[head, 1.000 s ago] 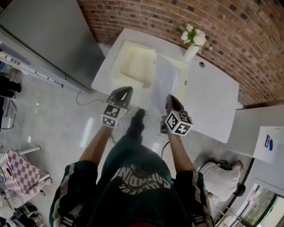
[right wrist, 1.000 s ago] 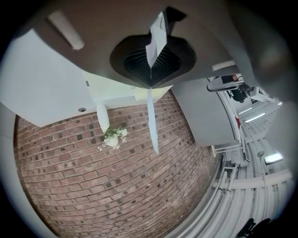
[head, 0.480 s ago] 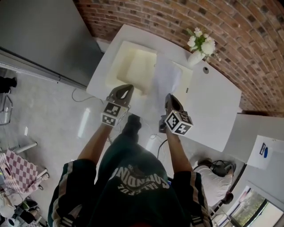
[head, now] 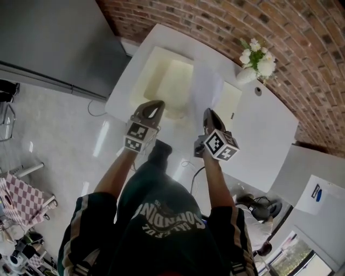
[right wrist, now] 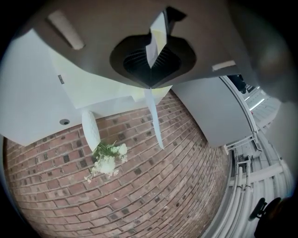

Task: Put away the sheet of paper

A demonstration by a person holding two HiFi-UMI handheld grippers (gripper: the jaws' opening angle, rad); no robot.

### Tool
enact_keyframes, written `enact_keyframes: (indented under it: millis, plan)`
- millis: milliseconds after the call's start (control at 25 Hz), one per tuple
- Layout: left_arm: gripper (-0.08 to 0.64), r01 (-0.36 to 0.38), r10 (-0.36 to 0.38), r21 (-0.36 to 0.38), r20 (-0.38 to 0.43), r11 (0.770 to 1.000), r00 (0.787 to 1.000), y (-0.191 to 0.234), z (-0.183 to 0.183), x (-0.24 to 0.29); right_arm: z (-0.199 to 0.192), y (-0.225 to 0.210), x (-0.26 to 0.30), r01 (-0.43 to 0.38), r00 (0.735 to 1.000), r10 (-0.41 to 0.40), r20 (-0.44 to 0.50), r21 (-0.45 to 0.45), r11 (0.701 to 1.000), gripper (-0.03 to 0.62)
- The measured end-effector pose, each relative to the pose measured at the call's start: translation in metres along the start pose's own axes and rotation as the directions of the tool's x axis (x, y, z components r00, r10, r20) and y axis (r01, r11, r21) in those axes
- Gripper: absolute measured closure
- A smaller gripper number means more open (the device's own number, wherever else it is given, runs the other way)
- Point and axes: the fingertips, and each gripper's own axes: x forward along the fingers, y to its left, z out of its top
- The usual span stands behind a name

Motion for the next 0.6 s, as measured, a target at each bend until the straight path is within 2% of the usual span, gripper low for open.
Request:
enact_keyframes:
  millis: [400,600]
  plan:
    - [0.549,-0.034,0.034,-0.029,-0.024,0.999,0.999,0.017,-0.010,0.007,0.009,0.012,0.018,-0.056,0.998,0.057,-0.021,0.043,0.997,0.591]
    - [0.549,-0.041,0.040,-0.036,-0.024,0.999,0.999,0.017,-0.011,0.007,-0.003,0.004,0.029,-0.043,0.997,0.048,-0.055,0.080,0.996,0.591]
